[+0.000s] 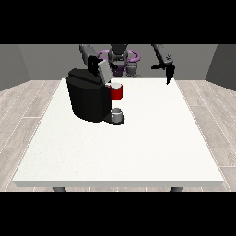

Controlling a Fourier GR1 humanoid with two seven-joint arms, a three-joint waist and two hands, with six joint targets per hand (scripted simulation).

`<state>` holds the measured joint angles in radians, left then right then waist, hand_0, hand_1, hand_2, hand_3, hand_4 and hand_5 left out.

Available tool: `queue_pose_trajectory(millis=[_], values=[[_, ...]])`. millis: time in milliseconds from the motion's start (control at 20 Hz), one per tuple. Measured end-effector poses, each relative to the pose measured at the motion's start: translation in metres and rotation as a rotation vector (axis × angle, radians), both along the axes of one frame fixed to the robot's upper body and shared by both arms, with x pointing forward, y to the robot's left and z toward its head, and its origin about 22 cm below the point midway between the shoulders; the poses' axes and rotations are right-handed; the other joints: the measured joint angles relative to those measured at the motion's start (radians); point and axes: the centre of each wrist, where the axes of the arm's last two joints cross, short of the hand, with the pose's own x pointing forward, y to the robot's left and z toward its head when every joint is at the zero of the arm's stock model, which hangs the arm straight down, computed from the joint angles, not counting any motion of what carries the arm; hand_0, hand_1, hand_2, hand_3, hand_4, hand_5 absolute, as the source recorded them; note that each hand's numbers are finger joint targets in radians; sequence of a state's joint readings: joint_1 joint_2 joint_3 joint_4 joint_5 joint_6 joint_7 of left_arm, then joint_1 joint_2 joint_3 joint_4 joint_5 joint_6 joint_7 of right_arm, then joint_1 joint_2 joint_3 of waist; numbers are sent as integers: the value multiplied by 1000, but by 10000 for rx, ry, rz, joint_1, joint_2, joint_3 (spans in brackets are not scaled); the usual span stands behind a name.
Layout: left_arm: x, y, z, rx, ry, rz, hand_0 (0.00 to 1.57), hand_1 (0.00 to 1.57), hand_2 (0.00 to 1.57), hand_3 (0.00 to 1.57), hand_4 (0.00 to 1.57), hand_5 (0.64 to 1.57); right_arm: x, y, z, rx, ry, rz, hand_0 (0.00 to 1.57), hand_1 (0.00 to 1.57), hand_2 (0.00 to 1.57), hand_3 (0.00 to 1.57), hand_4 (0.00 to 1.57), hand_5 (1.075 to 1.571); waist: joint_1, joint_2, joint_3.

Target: Insert the coffee pod into the coffee machine and close the lid

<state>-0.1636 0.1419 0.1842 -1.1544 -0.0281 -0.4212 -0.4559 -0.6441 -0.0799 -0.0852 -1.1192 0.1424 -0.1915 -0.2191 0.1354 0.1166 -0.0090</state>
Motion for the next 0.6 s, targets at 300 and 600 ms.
queue_pose_trajectory(millis=[300,600], values=[[-5,11,-7,-124,179,-128,0,0,0,0,394,1571,7,20,3,-453,343,309,0,0,0,0,421,1571,221,6,70],[3,11,-8,-218,83,-75,0,0,0,0,366,1571,17,52,19,-970,165,607,0,0,0,0,363,1571,330,283,82]])
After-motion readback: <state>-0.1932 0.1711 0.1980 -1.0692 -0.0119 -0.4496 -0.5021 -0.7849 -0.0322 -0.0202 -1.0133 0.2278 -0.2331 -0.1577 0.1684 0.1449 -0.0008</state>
